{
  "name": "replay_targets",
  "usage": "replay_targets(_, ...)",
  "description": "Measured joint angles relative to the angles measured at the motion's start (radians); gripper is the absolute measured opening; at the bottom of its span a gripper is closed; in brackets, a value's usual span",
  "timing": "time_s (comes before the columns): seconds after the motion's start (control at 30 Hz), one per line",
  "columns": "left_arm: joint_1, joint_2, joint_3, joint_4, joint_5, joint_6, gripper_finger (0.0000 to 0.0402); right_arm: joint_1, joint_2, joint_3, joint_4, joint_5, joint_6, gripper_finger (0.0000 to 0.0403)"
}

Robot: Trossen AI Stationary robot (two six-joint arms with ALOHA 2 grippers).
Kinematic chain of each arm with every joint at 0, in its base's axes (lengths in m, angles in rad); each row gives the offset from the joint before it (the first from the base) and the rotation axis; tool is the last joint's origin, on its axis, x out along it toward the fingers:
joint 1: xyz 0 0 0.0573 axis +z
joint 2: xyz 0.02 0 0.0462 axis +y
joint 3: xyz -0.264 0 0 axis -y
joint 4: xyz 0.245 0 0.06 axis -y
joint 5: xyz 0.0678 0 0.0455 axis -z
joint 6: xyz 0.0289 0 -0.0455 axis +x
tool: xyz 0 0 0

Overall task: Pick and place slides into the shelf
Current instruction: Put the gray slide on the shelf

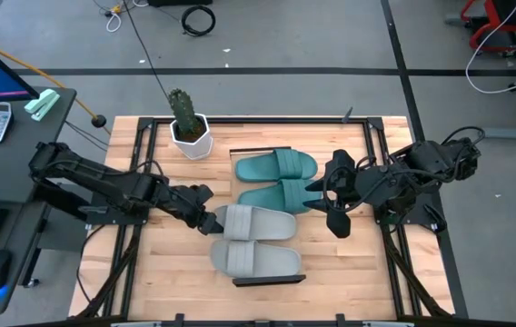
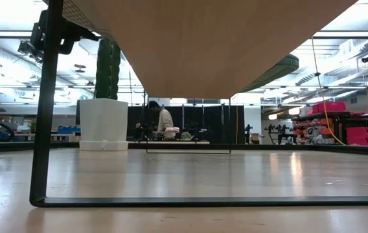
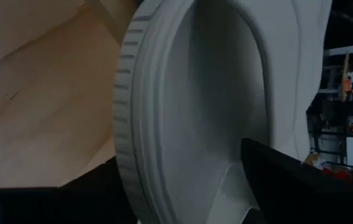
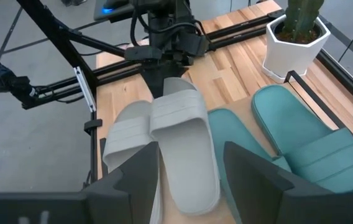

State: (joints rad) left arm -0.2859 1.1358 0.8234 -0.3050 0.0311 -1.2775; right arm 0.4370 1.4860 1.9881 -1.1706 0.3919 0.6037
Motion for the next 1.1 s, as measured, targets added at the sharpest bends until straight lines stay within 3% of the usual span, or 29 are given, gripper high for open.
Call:
replay_targets(0.2, 0.0, 0.01, 0.0, 0.002, 0.007, -0.024, 0.0282, 0.0, 0.0, 0.0, -0.015, 0.061, 0.019, 0.0187)
replay_targets(0.5, 0.0, 0.01, 0.0, -0.011, -0.01, -0.103, 0.0284, -0.003, 0.0, 0.0, -0.1, 0.187, 0.118, 0.0183)
replay_targets(0.77, 0.0, 0.01, 0.0, -0.015, -0.034, -0.18, 0.0284, -0.003, 0.012, 0.0, -0.097, 0.195, 0.109, 0.0175)
replay_targets(1.1, 0.0, 0.01, 0.0, -0.015, -0.021, -0.225, 0.0284, -0.009, 0.088, 0.0, -0.055, 0.11, 0.046, 0.0172)
